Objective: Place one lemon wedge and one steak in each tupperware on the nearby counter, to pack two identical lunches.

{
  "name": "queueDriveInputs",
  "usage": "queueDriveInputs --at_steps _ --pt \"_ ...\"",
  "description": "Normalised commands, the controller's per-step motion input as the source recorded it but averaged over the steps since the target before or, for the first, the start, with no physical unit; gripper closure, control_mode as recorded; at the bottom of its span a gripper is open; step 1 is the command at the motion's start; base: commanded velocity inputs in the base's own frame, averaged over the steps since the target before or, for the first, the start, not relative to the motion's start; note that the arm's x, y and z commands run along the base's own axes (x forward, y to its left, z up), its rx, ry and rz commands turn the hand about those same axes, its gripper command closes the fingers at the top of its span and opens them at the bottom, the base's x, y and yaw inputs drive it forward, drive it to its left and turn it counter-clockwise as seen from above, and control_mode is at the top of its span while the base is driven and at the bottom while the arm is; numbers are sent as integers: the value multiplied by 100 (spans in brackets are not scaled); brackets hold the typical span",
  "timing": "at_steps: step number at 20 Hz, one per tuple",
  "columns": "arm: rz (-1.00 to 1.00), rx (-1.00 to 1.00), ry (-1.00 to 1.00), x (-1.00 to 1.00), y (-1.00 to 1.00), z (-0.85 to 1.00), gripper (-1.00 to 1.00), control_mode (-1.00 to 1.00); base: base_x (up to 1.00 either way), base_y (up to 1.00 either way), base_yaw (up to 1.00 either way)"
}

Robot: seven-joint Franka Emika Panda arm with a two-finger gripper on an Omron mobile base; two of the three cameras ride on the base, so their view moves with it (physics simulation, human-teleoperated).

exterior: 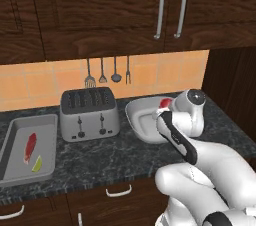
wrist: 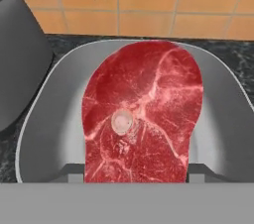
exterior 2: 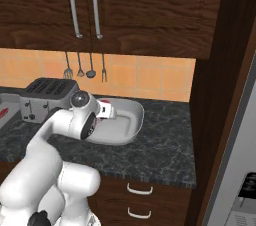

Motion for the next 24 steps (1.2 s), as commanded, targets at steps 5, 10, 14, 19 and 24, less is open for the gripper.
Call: queueDriveInputs --at_steps 5,10,14,19,24 --pt "0 0 11 33 0 -25 100 -100 0 0 0" --pt "0 0 9 40 0 -31 100 -100 0 0 0" --pt "0 0 2 44 0 -34 100 -100 0 0 0" --pt "0 0 0 42 0 -30 100 -100 0 0 0" --pt "0 0 0 38 0 -29 -100 -100 0 0 0"
